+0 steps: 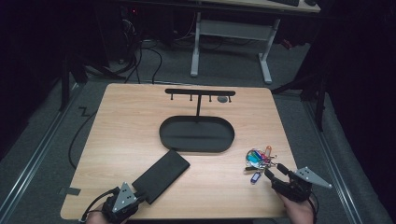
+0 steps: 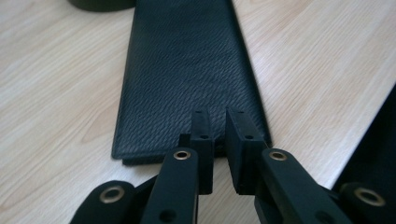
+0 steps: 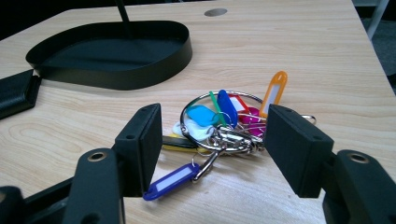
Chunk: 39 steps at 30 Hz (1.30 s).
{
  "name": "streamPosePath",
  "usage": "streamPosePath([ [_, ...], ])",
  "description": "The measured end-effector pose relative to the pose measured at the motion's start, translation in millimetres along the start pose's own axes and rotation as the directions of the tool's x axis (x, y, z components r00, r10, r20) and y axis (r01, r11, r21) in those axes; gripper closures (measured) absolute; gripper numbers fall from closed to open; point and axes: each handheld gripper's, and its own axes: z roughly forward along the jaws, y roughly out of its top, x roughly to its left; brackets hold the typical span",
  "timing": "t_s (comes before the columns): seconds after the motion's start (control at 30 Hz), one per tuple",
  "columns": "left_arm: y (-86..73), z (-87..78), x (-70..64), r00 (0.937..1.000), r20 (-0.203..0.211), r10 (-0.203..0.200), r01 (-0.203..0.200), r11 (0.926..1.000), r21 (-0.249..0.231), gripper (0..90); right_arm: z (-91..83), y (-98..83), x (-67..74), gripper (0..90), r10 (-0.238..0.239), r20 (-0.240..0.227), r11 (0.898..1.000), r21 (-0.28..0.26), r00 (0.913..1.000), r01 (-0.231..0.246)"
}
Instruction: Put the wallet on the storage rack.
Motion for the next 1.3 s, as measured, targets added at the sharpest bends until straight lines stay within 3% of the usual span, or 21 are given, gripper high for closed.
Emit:
streamPosePath([
  [0.1,5.9,1.9,-4.9,0.9996,-0.006,0.026,-0.026,0.9995,-0.02,77.9,-2.0,-1.4,-1.6,37.5,0.005,0.007,1.0,0.001,1.0,-0.005],
  [0.17,11.2,4.9,-7.1,0.9991,-0.018,0.039,-0.04,0.9986,-0.035,70.3,-3.7,-2.6,-2.9,37.6,0.012,0.011,1.0,0.001,0.9999,-0.012],
  [0.23,13.2,6.3,-7.4,0.9989,-0.024,0.04,-0.041,0.9985,-0.038,66.0,-4.1,-3.0,-3.2,37.6,0.011,0.013,1.0,0.002,0.9999,-0.011],
  [0.27,15.3,8.0,-7.5,0.999,-0.024,0.037,-0.038,0.9984,-0.041,59.2,-4.5,-3.7,-3.1,37.6,0.014,0.016,1.0,0.004,0.9998,-0.014],
  [0.3,17.9,9.6,-7.2,0.9995,-0.019,0.026,-0.027,0.9987,-0.043,59.2,-4.5,-3.7,-3.1,37.6,0.014,0.016,1.0,0.004,0.9998,-0.014],
  [0.37,25.0,14.3,-5.2,0.9999,-0.002,0.012,-0.012,0.999,-0.044,52.5,-4.5,-4.4,-2.8,37.6,0.013,0.019,1.0,0.007,0.9997,-0.013],
  [0.47,41.0,26.2,-3.4,0.9992,-0.014,0.039,-0.039,0.9992,-0.013,45.8,-3.7,-5.3,-1.4,37.6,0.006,0.019,1.0,0.015,0.9998,-0.007],
  [0.5,48.1,34.9,-4.3,0.9998,-0.009,0.018,-0.018,0.9998,-0.003,45.6,-3.5,-5.1,-1.2,37.6,0.005,0.018,1.0,0.015,0.9998,-0.005],
  [0.6,48.3,41.1,-8.9,0.9998,-0.018,0.008,-0.009,0.9997,-0.021,44.2,-3.7,-5.6,-0.7,37.5,0.01,0.013,1.0,0.014,0.9999,-0.011],
  [0.67,43.7,45.3,-15.0,0.9988,-0.036,0.034,-0.035,0.9994,-0.008,43.8,-3.5,-6.0,-0.5,37.5,0.012,0.007,1.0,0.016,0.9999,-0.012],
  [0.77,35.1,47.7,-20.3,0.9951,-0.056,0.082,-0.081,0.9964,0.025,41.5,-1.7,-7.1,-1.5,37.2,0.009,-0.005,1.0,0.022,0.9999,-0.009],
  [0.8,31.3,46.9,-20.3,0.9909,-0.075,0.112,-0.109,0.9933,0.038,41.7,0.2,-7.7,-2.4,37.1,0.009,-0.009,1.0,0.029,0.9999,-0.009],
  [1.0,26.5,47.0,-18.5,0.9871,-0.09,0.132,-0.127,0.9905,0.051,41.9,2.3,-8.4,0.0,37.2,0.003,-0.01,0.999,0.044,0.9999,-0.002],
  [1.07,25.5,48.1,-21.4,0.9798,-0.111,0.167,-0.16,0.985,0.064,41.5,2.4,-7.8,1.4,37.2,0.0,-0.013,0.999,0.042,0.9999,0.001],
  [1.13,23.9,49.7,-26.1,0.9684,-0.136,0.209,-0.201,0.977,0.071,40.4,4.3,-7.7,1.6,37.3,-0.003,-0.019,0.999,0.043,0.9998,0.004],
  [1.2,23.9,49.7,-26.7,0.9665,-0.142,0.214,-0.206,0.9759,0.073,40.5,5.2,-7.8,1.7,37.3,-0.004,-0.02,0.999,0.046,0.9998,0.004],
  [1.27,22.4,49.9,-26.5,0.9606,-0.152,0.233,-0.225,0.9721,0.066,44.7,6.8,-8.0,1.9,37.4,-0.001,-0.021,0.999,0.054,0.9998,0.002],
  [1.3,22.0,49.7,-25.5,0.9614,-0.146,0.233,-0.226,0.972,0.063,45.4,7.4,-8.2,1.9,37.4,-0.003,-0.022,0.998,0.058,0.9998,0.004],
])
